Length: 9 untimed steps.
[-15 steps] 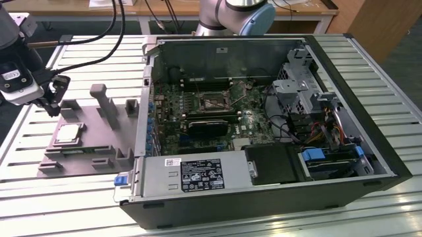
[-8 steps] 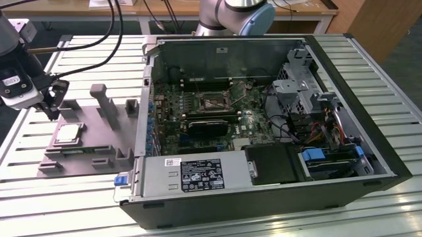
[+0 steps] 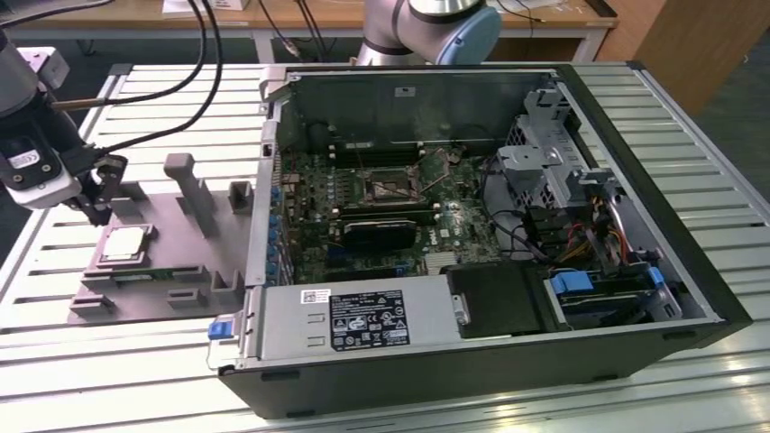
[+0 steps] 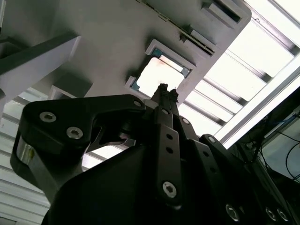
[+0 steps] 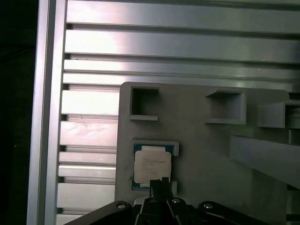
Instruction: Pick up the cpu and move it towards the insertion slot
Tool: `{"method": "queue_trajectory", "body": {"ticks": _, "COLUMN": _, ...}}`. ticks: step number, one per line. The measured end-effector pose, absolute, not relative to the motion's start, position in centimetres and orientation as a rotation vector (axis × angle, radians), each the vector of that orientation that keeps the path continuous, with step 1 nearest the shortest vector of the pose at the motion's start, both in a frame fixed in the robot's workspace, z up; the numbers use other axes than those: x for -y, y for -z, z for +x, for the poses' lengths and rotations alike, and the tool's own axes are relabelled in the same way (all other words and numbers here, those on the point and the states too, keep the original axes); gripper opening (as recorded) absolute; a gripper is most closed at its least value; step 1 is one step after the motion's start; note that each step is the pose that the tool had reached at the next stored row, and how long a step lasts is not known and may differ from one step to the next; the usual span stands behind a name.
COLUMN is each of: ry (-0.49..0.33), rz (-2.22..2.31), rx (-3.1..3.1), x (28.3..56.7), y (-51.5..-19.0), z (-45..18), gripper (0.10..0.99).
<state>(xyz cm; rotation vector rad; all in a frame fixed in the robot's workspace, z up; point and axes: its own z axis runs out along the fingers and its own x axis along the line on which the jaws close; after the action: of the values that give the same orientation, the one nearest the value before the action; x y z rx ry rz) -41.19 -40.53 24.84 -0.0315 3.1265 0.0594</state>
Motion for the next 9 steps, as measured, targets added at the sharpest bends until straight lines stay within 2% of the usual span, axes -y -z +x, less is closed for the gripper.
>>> {"method": "queue_trajectory", "body": {"ticks": 9, "ry": -0.062, "rz": -0.032, "rx": -3.121, "x": 40.5, "y": -23.3, "z": -41.5, "gripper": 0.102}}
